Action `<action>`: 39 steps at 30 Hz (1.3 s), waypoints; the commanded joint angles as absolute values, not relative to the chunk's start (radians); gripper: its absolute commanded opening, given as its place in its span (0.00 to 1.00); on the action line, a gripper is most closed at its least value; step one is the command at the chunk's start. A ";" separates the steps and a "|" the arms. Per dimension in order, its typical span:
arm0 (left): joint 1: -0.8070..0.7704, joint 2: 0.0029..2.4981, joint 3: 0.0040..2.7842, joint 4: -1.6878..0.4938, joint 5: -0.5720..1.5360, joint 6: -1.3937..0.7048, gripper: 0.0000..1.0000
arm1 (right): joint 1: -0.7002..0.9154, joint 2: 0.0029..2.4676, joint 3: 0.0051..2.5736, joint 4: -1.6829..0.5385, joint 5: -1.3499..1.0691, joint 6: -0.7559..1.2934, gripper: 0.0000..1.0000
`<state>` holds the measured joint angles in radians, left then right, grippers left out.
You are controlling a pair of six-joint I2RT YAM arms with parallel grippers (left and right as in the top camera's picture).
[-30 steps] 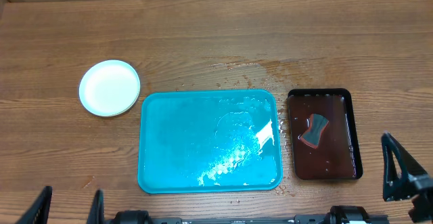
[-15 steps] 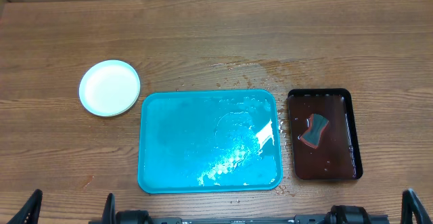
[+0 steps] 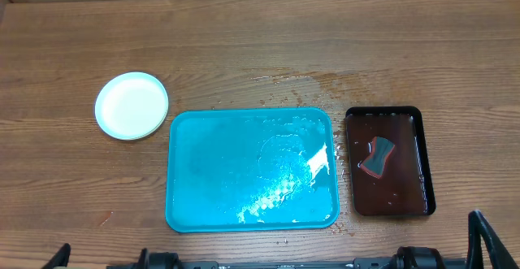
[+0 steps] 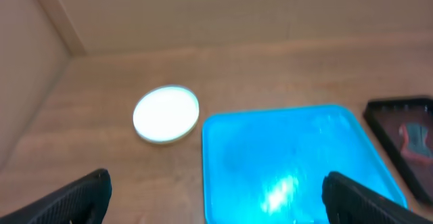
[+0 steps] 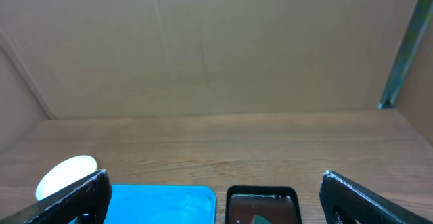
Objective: Clean dirty plates on tray and stack at the side
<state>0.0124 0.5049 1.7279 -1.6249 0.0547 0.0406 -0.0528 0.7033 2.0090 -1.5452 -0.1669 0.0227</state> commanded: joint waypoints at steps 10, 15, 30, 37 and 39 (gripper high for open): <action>0.006 0.506 1.729 -1.676 0.044 0.049 1.00 | -0.060 0.717 2.008 -1.534 -0.184 0.028 1.00; 0.006 0.506 1.729 -1.676 0.044 0.049 1.00 | -0.060 0.717 2.008 -1.528 -0.185 0.036 1.00; 0.006 0.506 1.729 -1.676 0.044 0.049 1.00 | -0.060 0.717 2.009 -1.560 -0.218 0.074 1.00; 0.006 0.506 1.729 -1.676 0.044 0.049 1.00 | -0.060 0.717 2.008 -1.581 -0.165 0.075 1.00; 0.006 0.506 1.729 -1.676 0.044 0.049 1.00 | -0.060 0.717 2.008 -1.583 -0.156 0.075 1.00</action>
<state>0.0124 0.5049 1.7279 -1.6764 0.0547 0.0410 -0.0528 0.7033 2.0090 -1.5841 -0.1852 0.0780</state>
